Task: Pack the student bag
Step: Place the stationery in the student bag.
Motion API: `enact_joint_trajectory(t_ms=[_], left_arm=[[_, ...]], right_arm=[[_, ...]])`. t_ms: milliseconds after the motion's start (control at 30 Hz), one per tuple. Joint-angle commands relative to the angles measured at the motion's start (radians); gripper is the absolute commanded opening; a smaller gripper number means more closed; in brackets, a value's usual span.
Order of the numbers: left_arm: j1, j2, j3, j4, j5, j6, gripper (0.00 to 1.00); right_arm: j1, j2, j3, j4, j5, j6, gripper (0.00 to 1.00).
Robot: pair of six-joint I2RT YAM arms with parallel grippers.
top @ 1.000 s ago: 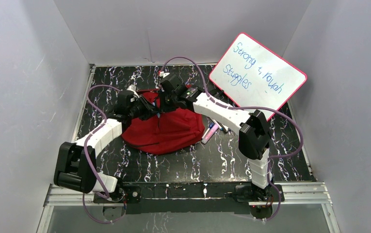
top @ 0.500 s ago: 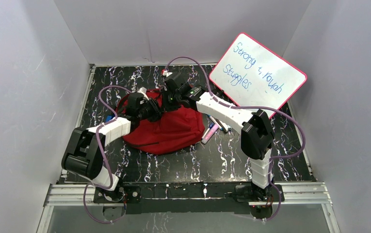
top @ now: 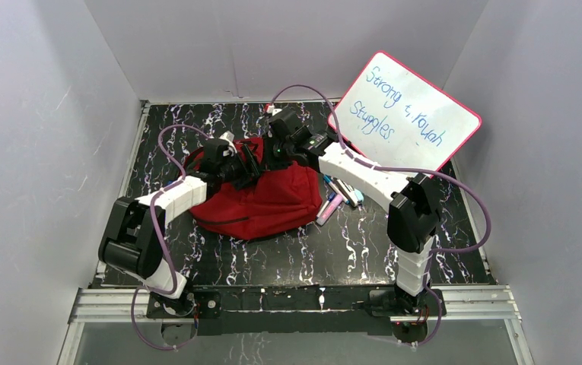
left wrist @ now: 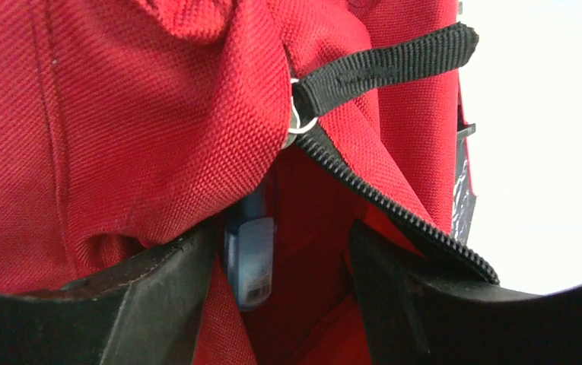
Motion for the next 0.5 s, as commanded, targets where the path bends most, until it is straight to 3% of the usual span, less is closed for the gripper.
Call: enact_joint_trajectory(t_ms=[0,300,467], left_arm=[[-0.030,-0.047,0.031,-0.131,-0.042,0.084,0.66],[-0.030,-0.078,0.036,-0.307,-0.157,0.126,0.70],[-0.030,-0.115,0.084,-0.418,-0.255,0.178,0.67]], right_arm=[[0.023,-0.036,-0.025,0.116,-0.098,0.026,0.07],[0.010,-0.038,-0.050,0.120,-0.113,0.028,0.07],[0.010,-0.030,-0.060,0.121,-0.124,0.031,0.08]])
